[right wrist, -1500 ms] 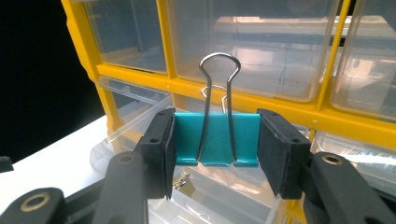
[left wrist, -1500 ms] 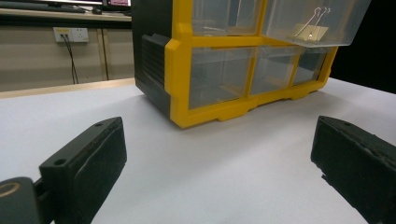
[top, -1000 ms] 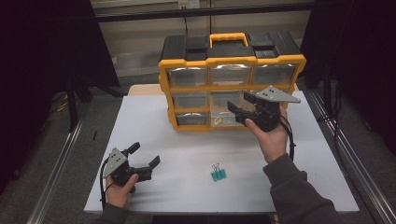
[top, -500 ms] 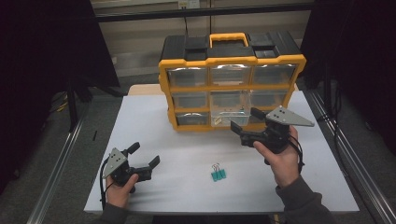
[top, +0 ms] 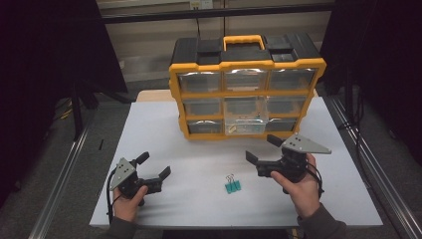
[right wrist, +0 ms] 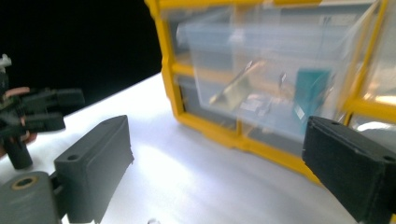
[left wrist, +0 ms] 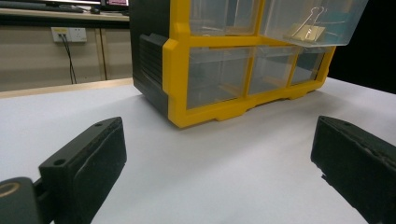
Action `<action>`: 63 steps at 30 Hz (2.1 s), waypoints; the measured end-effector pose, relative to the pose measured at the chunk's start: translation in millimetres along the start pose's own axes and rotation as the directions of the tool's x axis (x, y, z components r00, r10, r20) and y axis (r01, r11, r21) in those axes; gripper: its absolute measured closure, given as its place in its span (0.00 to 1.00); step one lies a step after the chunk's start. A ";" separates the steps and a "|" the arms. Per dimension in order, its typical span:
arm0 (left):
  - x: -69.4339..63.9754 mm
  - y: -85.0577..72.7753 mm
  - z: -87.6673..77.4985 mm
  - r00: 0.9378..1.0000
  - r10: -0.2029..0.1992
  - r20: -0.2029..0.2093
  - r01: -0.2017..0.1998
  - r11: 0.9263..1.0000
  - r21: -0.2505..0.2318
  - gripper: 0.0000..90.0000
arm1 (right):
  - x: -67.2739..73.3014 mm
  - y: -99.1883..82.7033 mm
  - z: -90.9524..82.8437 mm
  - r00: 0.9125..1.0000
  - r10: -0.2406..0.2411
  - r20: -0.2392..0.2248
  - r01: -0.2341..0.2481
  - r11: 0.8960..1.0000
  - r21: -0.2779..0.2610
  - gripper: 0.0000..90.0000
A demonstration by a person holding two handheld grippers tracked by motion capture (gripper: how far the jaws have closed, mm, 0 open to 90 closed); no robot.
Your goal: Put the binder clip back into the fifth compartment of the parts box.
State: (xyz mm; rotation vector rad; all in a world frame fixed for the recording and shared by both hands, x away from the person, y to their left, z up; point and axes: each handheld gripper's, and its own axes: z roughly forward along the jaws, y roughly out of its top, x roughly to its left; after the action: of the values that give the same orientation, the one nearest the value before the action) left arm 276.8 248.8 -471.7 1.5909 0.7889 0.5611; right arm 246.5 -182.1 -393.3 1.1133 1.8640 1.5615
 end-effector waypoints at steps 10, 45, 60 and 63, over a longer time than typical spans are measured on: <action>0.5 0.0 0.1 1.000 0.008 -0.001 -0.008 1.000 0.003 0.04 | 16.4 -45.9 21.1 0.999 -0.033 -0.039 0.039 0.988 0.148 0.06; 2.0 -0.2 0.9 1.000 0.012 0.007 -0.012 1.000 0.014 0.04 | 43.6 -90.5 58.5 0.990 -0.057 -0.125 0.108 0.889 0.446 0.39; 0.0 -0.5 2.7 1.000 -0.005 -0.005 0.005 1.000 0.002 0.04 | 48.7 -89.9 63.2 0.987 -0.127 -0.102 0.160 0.874 0.459 0.45; -0.1 -0.5 2.8 1.000 -0.007 -0.005 0.007 1.000 0.000 0.04 | 48.4 -90.0 63.2 0.987 -0.131 -0.097 0.161 0.876 0.455 0.47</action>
State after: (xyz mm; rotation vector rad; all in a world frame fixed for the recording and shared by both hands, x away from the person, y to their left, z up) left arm 278.7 246.9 -472.6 1.5864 0.7975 0.5603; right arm 242.3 -108.4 -488.0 1.0862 2.3833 1.1036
